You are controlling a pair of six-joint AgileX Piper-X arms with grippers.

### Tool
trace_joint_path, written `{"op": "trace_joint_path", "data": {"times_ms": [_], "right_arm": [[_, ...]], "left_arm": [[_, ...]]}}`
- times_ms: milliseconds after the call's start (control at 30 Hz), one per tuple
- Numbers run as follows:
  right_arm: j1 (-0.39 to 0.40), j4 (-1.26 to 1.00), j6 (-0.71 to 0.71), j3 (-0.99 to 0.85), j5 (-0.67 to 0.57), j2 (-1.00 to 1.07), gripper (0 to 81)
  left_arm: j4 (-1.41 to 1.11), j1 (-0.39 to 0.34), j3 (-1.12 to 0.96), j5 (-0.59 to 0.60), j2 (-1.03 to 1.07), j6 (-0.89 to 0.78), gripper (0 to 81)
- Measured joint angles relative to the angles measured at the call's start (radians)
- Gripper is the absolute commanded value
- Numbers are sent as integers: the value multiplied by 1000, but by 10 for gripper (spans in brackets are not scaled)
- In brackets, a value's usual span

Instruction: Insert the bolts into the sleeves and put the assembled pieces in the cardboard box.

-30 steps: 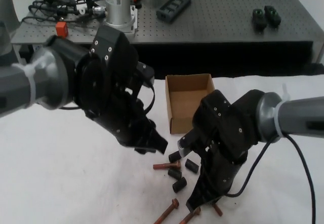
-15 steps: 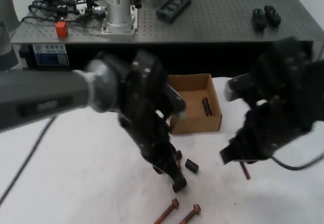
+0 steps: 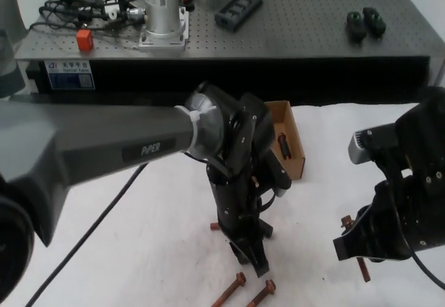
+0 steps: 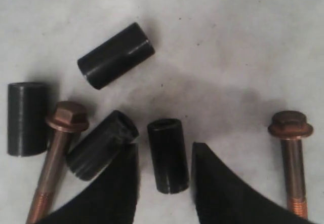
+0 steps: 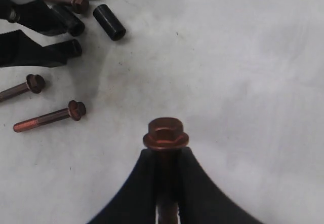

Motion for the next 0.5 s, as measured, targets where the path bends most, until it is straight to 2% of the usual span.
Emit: {"op": "trace_joint_path", "data": {"times_ms": [233, 300, 400, 433, 500], "right_arm": [[0, 0, 0, 0, 0, 0, 8], [0, 0, 0, 0, 0, 0, 8], [0, -10, 0, 0, -3, 0, 8], [0, -19, 10, 0, -6, 0, 8], [-2, -63, 27, 4, -26, -6, 8]], "left_arm": [[10, 0, 0, 0, 28, -5, 255], [10, 0, 0, 2, 33, -10, 201], [10, 0, 0, 8, 33, -23, 25], [10, 0, -2, 11, 33, -29, 2], [10, 0, -6, 10, 36, -33, 7]]}}
